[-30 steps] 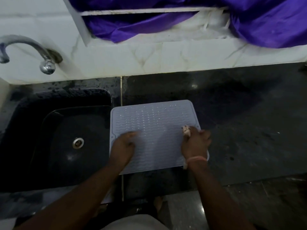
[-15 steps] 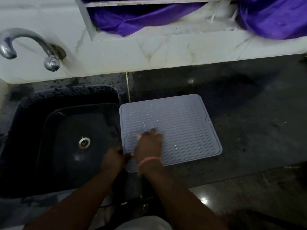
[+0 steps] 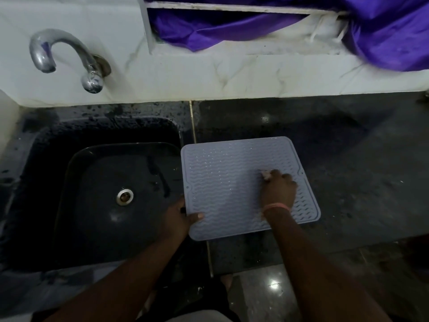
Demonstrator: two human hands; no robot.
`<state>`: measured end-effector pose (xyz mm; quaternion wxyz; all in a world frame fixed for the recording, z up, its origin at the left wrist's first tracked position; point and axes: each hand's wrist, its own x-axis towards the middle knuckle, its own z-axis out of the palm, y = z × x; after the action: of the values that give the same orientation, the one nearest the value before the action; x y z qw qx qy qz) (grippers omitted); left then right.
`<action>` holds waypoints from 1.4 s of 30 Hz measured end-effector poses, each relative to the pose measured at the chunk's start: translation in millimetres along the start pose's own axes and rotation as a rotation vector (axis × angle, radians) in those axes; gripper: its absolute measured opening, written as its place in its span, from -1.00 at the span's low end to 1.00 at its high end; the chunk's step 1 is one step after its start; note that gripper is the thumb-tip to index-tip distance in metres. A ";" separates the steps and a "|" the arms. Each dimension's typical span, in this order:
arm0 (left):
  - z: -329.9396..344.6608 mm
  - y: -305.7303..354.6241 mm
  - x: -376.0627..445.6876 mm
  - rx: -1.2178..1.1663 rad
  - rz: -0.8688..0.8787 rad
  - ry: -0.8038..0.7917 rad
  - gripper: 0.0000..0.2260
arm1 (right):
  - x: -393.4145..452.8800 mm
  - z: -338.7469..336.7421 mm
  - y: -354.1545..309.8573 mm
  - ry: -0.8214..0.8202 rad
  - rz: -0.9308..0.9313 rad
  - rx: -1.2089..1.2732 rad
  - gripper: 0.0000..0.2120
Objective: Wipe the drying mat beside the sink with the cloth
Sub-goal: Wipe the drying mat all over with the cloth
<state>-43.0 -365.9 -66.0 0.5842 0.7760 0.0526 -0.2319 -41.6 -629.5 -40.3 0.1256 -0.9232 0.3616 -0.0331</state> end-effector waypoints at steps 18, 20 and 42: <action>-23.9 -24.4 -23.6 0.072 0.033 -0.106 -0.39 | 3.3 -9.5 11.0 -0.016 -0.003 0.045 -0.79; -23.3 -27.4 -25.8 0.036 0.007 -0.076 -0.46 | -10.1 -2.6 -6.8 0.001 -0.067 -0.042 -0.78; -31.6 6.6 -27.2 0.068 0.018 -0.185 -0.31 | -28.1 10.0 -44.4 -0.006 -0.061 0.109 -0.85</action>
<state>-55.4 -333.4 -42.1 0.5621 0.7710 -0.0164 -0.2988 -31.5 -577.1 -37.8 0.1755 -0.9257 0.3307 -0.0537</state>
